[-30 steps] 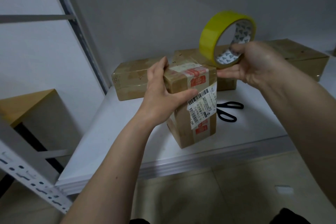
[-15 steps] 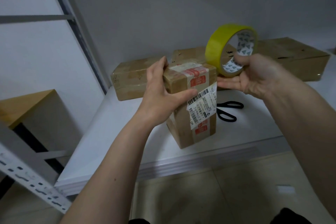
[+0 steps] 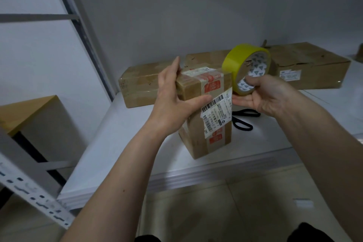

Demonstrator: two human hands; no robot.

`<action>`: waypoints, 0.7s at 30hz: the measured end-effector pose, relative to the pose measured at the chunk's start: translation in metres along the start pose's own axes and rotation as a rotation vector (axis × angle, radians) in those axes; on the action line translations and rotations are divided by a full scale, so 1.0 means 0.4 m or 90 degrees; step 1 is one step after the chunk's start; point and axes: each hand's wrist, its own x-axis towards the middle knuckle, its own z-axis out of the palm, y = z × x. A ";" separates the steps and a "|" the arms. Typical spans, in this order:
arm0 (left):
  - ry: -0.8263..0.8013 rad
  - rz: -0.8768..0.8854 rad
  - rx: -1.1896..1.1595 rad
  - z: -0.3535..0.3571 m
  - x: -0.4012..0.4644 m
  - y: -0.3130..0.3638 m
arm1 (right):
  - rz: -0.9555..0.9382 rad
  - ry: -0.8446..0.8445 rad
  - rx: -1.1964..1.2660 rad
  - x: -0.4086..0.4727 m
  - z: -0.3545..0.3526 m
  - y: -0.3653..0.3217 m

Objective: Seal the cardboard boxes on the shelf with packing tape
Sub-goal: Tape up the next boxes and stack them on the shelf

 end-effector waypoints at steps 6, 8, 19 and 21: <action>-0.127 -0.022 0.471 -0.044 0.055 0.174 | -0.028 -0.012 -0.035 -0.008 0.008 -0.005; -0.188 -0.022 0.515 -0.012 0.086 0.211 | -0.038 -0.004 -0.051 -0.010 0.015 -0.003; -0.191 -0.063 0.549 0.014 0.131 0.148 | -0.059 -0.064 -0.025 -0.023 0.062 0.086; -0.154 -0.066 0.462 -0.019 0.123 0.129 | -0.082 -0.069 -0.050 -0.033 0.102 0.084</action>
